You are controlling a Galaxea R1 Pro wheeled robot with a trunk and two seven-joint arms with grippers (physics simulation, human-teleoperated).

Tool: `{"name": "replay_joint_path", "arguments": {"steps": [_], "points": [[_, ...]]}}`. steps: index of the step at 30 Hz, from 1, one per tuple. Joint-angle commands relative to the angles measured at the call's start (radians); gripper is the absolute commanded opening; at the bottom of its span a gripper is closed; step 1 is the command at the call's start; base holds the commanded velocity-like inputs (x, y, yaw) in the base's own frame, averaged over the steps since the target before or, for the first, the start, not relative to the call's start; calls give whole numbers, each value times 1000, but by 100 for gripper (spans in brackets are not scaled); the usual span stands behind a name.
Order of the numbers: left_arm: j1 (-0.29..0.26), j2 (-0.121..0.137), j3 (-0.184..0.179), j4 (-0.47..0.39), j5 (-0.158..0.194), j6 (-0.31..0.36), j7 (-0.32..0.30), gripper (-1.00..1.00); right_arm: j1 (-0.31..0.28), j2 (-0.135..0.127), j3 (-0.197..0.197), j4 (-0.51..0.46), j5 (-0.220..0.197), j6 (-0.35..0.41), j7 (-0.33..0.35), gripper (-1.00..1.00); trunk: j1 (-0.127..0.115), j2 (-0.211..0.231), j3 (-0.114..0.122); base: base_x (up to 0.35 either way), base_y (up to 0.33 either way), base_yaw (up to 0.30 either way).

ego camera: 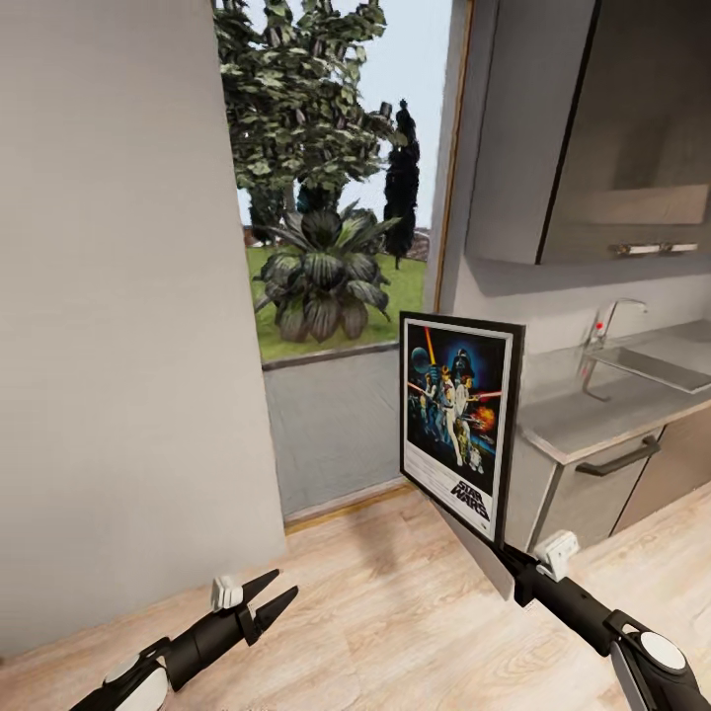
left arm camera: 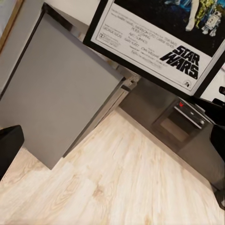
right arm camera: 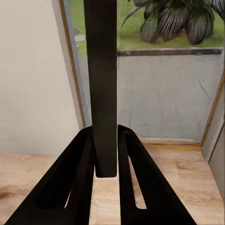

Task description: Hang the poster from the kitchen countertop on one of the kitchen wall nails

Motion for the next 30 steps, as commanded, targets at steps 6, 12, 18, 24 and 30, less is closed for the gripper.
{"name": "replay_joint_path", "arguments": {"steps": [6,12,18,24,30], "points": [[-3,1,-7,12,8,-6,-1,100,-1,0,-2,1,-4,-1,7,-100,1,-2,2,-8,0,271],[-2,1,-7,19,8,-7,0,100,-1,0,-1,1,-4,-1,7,-100,1,-2,6,-1,0,273],[-3,1,-6,21,8,-7,0,100,-1,0,-1,1,-3,-1,7,-100,1,-2,9,0,0,273],[-3,1,-5,21,8,-7,0,100,-1,0,-1,1,-3,-1,7,-100,1,-2,13,0,1,270],[-2,1,-6,21,8,-6,0,100,-1,0,-1,1,-4,-1,8,-100,1,-2,14,0,155,128]]}}
